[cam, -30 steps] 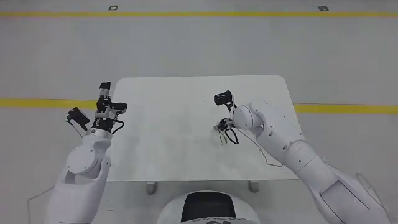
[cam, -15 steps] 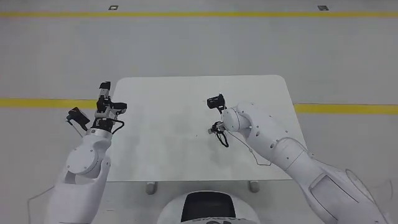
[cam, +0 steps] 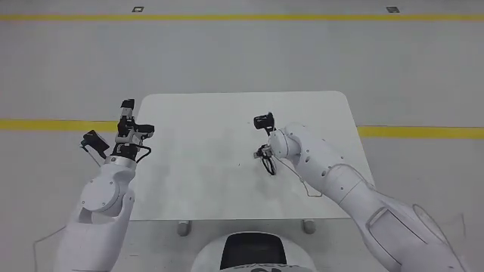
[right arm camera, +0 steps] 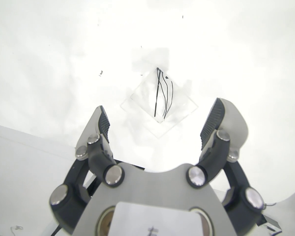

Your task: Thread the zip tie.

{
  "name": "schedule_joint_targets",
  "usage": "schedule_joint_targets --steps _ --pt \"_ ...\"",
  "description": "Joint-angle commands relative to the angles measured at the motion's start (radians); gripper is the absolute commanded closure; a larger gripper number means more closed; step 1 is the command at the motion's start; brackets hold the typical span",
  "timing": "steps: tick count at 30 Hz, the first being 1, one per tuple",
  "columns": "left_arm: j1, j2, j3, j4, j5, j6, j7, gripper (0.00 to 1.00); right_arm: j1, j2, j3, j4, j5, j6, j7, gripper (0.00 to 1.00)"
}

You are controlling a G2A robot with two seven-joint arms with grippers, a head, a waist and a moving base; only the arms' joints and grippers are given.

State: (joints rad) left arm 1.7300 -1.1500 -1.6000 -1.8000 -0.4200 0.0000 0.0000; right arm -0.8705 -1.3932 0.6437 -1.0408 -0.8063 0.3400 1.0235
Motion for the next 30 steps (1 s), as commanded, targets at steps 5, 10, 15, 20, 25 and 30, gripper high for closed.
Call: schedule_joint_targets --steps 5,10,15,20,25,30 --pt "0.0 0.0 0.0 0.0 0.0 0.0 0.0 0.0 0.009 -0.032 0.006 0.062 0.01 0.0 -0.043 0.0" --pt "0.0 0.0 0.0 0.0 0.0 0.0 0.0 0.0 0.009 -0.032 0.006 0.062 0.01 0.0 -0.043 0.0" --pt "0.0 0.0 0.0 0.0 0.0 0.0 0.0 0.0 -0.009 -0.035 0.013 0.068 -0.039 0.0 -0.068 0.0" --pt "0.0 0.0 0.0 0.0 0.0 0.0 0.0 0.0 -0.011 -0.037 0.015 0.068 -0.053 0.0 -0.067 0.0" --pt "0.0 0.0 0.0 0.0 0.0 0.0 0.0 0.0 -0.018 -0.037 0.012 0.056 -0.053 -0.013 -0.075 0.0" --pt "0.0 0.0 0.0 0.0 0.0 0.0 0.0 0.0 -0.041 -0.032 0.026 0.018 -0.067 -0.01 -0.063 0.0"
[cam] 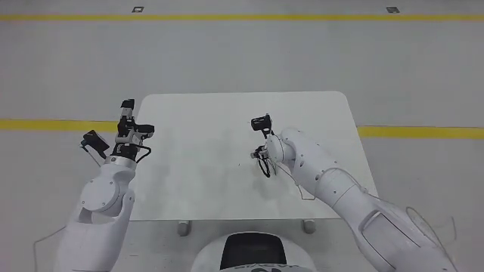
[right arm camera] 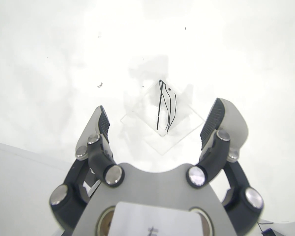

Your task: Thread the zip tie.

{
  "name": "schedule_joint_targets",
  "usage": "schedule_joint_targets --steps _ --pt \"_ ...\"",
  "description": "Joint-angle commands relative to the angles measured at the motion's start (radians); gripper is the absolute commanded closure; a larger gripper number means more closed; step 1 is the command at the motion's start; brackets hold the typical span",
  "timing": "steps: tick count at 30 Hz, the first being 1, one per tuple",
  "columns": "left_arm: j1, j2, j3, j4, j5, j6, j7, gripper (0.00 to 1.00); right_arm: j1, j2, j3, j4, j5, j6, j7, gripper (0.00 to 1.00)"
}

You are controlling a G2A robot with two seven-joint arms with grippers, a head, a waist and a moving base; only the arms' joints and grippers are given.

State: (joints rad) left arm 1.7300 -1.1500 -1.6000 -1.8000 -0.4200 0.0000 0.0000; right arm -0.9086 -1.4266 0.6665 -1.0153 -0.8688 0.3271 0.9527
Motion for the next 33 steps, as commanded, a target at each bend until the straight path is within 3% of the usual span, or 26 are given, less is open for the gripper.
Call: schedule_joint_targets --steps 1,33 --pt "0.0 0.0 0.0 0.0 0.0 0.0 0.0 0.0 -0.006 0.002 0.005 -0.013 -0.008 0.005 0.012 0.0" --pt "0.0 0.0 0.0 0.0 0.0 0.0 0.0 0.0 -0.041 0.006 0.026 -0.043 -0.028 -0.03 0.019 0.0"
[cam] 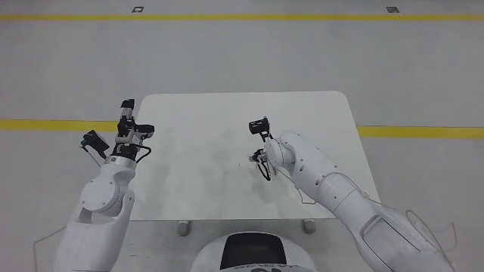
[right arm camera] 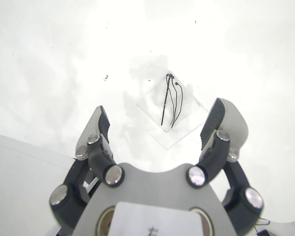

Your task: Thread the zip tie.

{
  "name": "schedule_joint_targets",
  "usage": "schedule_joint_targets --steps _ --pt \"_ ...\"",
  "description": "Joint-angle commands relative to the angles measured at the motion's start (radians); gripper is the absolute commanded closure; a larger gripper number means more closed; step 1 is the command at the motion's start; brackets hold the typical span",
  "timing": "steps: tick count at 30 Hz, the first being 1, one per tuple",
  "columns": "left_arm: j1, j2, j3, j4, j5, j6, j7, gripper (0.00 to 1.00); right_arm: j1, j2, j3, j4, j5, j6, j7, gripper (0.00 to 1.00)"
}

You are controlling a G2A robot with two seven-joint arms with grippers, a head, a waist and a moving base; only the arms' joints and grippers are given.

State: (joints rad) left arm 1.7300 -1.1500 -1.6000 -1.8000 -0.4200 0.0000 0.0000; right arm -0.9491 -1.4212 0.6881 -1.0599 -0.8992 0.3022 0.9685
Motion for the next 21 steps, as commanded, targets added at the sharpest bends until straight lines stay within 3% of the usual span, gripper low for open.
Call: schedule_joint_targets --steps 1,12,21 --pt "0.0 0.0 0.0 0.0 0.0 0.0 0.0 0.0 0.0 0.0 0.007 0.0 0.004 -0.006 0.016 0.0" --pt "0.0 0.0 0.0 0.0 0.0 0.0 0.0 0.0 0.014 -0.002 0.02 -0.016 -0.012 0.024 0.147 0.0" --pt "0.0 0.0 0.0 0.0 0.0 0.0 0.0 0.0 0.018 -0.004 0.019 -0.014 -0.019 0.031 0.156 0.0"
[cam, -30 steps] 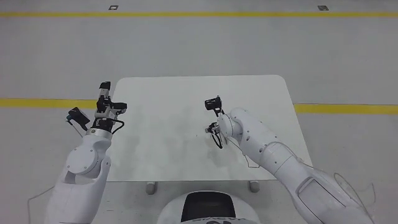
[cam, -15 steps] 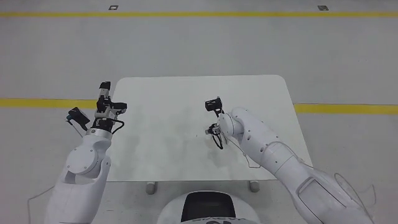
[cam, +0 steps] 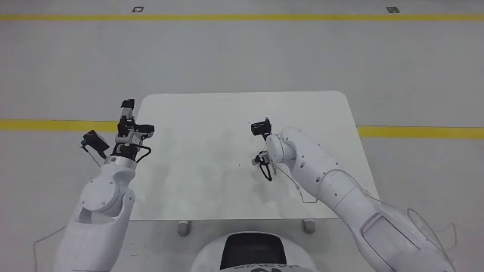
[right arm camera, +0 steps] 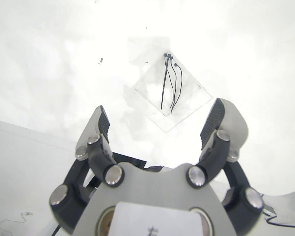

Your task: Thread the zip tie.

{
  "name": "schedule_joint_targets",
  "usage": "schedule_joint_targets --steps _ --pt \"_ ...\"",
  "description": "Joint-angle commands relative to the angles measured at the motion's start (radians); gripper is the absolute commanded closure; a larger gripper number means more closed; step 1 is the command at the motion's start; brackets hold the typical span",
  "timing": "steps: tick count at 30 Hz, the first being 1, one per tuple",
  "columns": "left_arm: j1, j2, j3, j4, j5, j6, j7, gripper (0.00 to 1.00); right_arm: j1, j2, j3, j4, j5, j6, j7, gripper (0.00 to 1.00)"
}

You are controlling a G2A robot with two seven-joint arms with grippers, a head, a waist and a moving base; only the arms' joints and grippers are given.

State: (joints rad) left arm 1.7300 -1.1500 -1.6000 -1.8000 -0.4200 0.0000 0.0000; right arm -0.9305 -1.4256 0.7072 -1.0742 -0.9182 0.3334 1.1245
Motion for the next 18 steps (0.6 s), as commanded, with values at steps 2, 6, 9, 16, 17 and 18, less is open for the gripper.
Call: schedule_joint_targets --steps 2,6,9,16,17,18 --pt "0.0 0.0 0.0 0.0 0.0 0.0 0.0 0.0 0.0 0.0 0.0 0.0 0.0 0.0 0.0 0.0" --pt "0.0 0.0 0.0 0.0 0.0 0.0 0.0 0.0 -0.018 0.0 0.003 -0.008 -0.001 -0.006 -0.038 0.0" --pt "0.0 0.0 0.0 0.0 0.0 0.0 0.0 0.0 -0.022 -0.003 0.004 -0.009 -0.004 -0.003 -0.038 0.0" --pt "0.0 0.0 0.0 0.0 0.0 0.0 0.0 0.0 -0.026 -0.005 0.007 -0.015 -0.007 -0.004 -0.047 0.0" --pt "0.0 0.0 0.0 0.0 0.0 0.0 0.0 0.0 -0.026 -0.005 0.007 -0.015 -0.007 -0.004 -0.047 0.0" --pt "0.0 0.0 0.0 0.0 0.0 0.0 0.0 0.0 -0.026 -0.005 0.007 -0.015 -0.007 -0.004 -0.047 0.0"
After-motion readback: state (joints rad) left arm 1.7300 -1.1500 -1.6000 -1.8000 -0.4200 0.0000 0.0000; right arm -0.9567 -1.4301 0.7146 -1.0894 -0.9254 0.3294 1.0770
